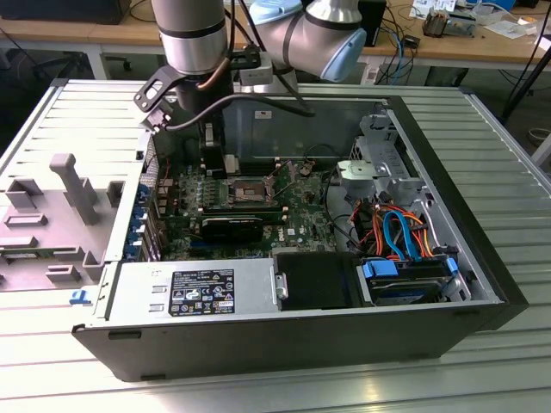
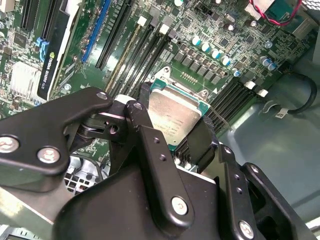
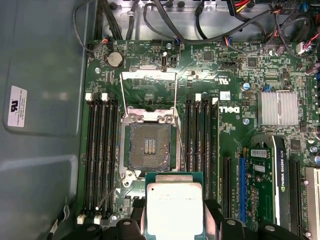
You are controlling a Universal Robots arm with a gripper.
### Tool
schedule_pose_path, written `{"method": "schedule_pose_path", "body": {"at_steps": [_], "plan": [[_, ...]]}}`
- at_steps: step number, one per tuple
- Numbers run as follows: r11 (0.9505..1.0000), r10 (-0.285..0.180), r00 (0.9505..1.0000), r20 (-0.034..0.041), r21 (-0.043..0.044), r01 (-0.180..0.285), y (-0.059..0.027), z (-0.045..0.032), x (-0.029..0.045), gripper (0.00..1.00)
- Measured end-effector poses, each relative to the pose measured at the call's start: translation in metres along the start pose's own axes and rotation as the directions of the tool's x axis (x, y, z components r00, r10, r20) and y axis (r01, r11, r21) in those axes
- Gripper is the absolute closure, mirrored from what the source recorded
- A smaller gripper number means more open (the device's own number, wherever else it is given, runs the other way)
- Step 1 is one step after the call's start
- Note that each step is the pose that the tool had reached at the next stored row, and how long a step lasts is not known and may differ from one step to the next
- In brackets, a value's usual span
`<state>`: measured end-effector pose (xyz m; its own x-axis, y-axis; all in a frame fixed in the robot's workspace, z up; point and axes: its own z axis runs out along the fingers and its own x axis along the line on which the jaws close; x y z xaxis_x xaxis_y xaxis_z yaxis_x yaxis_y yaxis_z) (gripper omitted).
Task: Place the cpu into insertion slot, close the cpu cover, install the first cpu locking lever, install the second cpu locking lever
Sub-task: 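Place the cpu into insertion slot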
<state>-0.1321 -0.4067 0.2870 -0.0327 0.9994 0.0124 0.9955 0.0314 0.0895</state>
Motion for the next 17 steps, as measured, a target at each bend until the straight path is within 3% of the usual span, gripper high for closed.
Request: {"method": "schedule_pose_path", "body": {"at_steps": [17], "plan": [[1.0, 0.0, 1.0, 0.0, 0.0, 0.0, -0.0043, 0.0001, 0.0001, 0.45]]}}
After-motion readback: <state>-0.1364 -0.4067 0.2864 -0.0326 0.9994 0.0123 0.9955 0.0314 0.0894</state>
